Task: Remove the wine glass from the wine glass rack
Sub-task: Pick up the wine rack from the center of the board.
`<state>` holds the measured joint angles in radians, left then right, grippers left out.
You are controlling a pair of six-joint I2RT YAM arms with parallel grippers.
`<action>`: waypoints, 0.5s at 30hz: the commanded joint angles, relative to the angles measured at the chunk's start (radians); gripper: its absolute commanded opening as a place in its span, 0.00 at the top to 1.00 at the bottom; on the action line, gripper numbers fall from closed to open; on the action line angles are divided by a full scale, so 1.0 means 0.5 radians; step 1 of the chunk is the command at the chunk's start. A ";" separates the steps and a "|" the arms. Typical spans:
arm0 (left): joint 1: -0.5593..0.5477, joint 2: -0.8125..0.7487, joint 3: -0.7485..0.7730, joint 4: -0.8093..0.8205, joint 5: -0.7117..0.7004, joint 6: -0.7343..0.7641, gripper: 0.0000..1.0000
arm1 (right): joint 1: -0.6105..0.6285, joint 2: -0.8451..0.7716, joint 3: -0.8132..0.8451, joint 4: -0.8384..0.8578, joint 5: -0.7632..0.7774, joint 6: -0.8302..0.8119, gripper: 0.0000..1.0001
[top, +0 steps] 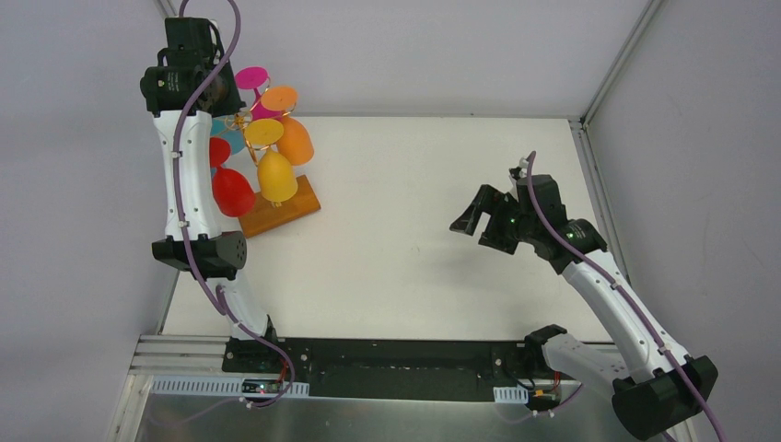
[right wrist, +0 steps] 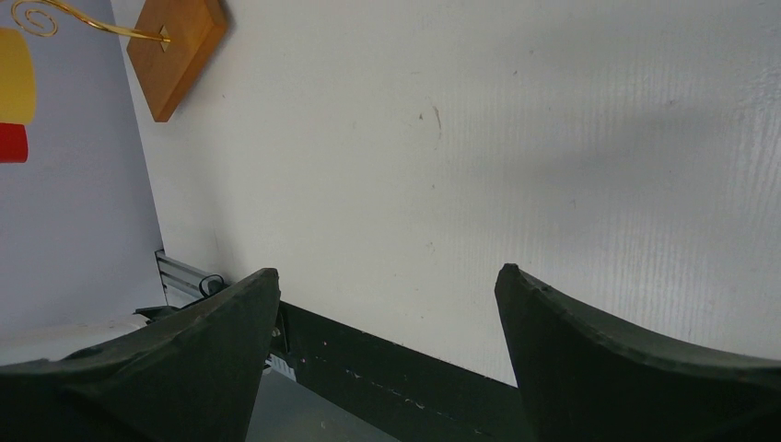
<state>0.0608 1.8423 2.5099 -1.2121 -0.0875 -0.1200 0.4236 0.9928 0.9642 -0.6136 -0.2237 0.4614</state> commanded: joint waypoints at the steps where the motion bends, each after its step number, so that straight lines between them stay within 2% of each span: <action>1: 0.024 -0.081 0.156 0.366 -0.036 -0.044 1.00 | 0.012 0.009 0.097 -0.020 0.042 -0.009 0.09; 15: 0.016 -0.126 0.153 0.379 0.119 -0.127 1.00 | 0.045 -0.003 0.077 -0.028 0.070 0.007 0.09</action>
<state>0.0666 1.8465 2.5111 -1.2079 -0.0597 -0.1505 0.4400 1.0035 0.9741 -0.6186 -0.2070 0.4610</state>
